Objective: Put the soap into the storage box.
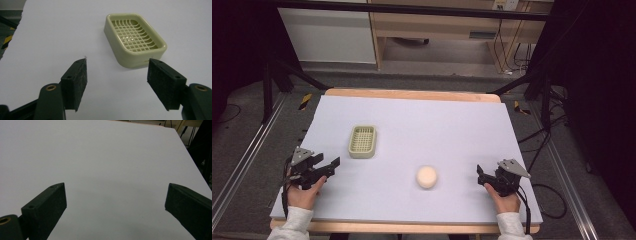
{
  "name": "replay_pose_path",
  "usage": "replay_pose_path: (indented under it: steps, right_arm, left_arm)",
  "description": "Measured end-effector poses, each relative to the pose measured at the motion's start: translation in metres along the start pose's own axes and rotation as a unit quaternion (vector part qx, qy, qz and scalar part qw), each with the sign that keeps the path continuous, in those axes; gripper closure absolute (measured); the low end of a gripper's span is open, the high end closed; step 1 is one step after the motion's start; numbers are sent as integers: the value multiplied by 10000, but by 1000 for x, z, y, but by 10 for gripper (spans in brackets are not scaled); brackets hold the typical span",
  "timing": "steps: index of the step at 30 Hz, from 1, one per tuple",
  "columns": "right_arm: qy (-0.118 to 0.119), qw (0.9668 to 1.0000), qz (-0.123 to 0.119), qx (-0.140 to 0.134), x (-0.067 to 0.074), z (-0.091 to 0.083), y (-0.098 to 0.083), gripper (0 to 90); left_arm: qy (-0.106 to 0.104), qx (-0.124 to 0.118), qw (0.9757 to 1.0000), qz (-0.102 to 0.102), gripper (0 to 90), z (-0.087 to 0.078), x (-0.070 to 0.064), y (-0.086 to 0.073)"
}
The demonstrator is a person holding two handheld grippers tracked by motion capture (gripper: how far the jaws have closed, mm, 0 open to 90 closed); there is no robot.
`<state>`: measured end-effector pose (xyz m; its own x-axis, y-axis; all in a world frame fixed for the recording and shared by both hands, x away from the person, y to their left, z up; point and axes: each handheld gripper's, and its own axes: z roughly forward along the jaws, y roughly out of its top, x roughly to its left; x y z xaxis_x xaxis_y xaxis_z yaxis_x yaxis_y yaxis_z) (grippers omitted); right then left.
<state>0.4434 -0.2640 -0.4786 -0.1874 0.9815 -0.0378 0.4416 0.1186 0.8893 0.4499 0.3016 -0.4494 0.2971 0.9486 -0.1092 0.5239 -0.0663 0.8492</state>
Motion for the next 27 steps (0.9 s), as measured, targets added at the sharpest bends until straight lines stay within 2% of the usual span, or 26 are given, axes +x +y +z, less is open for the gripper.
replay_pose_path:
  steps: [5,9,12,18,22,27]
  right_arm:
    - [37,10000,46,-11,-2,0,0,42]
    - [19,10000,-1,79,-2,1,-1,48]
    - [54,9999,46,78,-3,1,-1,47]
    - [112,9999,56,108,-4,-1,-1,48]
    - [138,9998,112,14,-5,-2,-1,49]
    - [127,9999,53,7,-4,-4,-1,49]
  left_arm:
    - [-71,25,9999,76,330,2,-7,0]
    - [-139,-14,9998,156,328,3,-11,1]
    - [-233,-20,9996,172,317,2,-18,3]
    - [-322,-8,9989,346,304,5,-31,5]
    - [-359,-21,9985,406,297,8,-39,8]
    - [-437,41,9975,549,287,11,-49,8]
